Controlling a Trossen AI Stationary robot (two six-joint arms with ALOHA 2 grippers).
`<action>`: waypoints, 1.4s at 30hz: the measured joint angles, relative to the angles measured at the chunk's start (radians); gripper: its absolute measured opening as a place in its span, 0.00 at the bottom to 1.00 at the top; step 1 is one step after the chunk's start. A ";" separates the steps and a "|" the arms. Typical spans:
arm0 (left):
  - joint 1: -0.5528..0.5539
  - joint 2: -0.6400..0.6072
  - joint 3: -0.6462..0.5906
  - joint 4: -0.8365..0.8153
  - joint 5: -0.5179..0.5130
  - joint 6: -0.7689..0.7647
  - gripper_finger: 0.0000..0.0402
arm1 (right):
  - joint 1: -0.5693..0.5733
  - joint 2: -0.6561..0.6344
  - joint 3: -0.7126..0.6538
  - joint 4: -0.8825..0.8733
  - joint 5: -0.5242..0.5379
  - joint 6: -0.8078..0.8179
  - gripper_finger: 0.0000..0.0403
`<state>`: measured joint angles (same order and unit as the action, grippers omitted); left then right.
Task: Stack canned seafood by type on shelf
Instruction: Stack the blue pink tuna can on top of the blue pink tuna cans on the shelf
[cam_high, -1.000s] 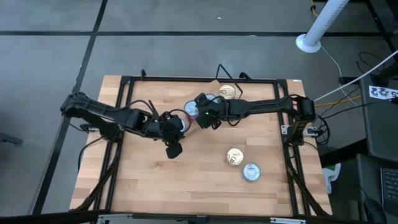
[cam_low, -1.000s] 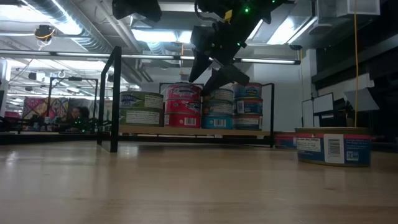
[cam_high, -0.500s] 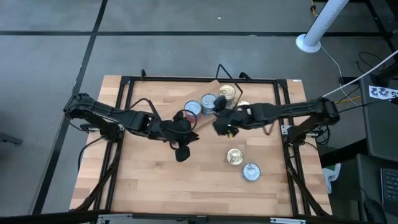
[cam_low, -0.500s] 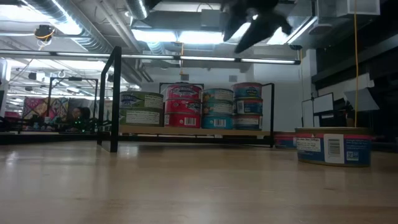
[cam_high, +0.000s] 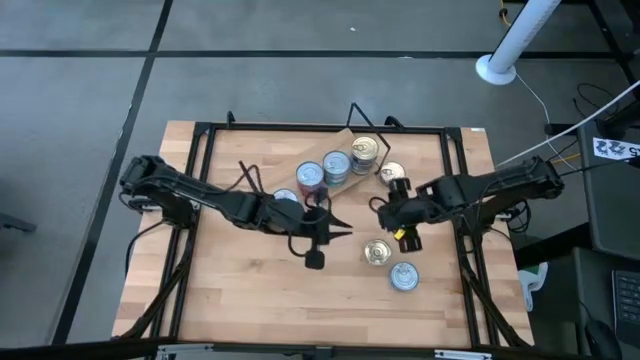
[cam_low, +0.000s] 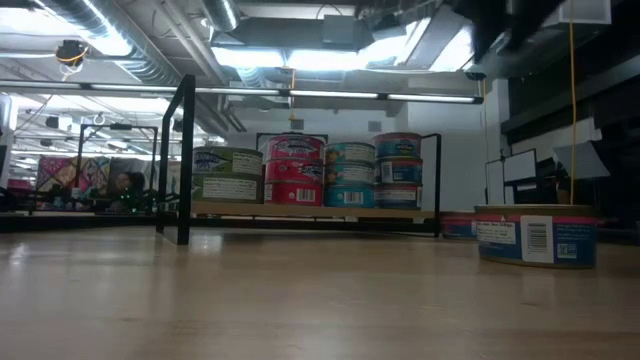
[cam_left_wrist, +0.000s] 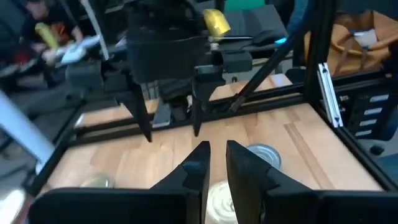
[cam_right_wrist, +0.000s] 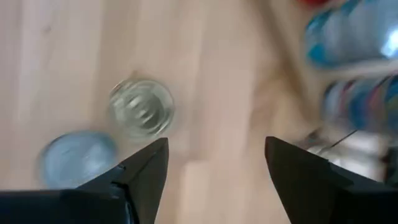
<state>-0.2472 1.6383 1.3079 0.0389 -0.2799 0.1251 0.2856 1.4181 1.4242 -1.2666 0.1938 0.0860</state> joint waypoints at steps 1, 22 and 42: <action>0.000 0.016 0.000 0.025 0.007 0.023 0.12 | 0.011 0.000 -0.001 -0.021 -0.020 0.041 0.66; 0.133 0.263 -0.002 0.183 0.110 -0.417 0.30 | 0.100 -0.110 -0.209 -0.013 -0.003 0.097 0.66; 0.115 0.348 0.325 -0.097 0.140 -0.409 0.30 | -0.023 -0.350 -0.586 0.319 -0.003 0.113 0.66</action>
<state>-0.1321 1.9862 1.6324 -0.0579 -0.1402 -0.2839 0.2623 1.0681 0.8382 -0.9473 0.1903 0.1986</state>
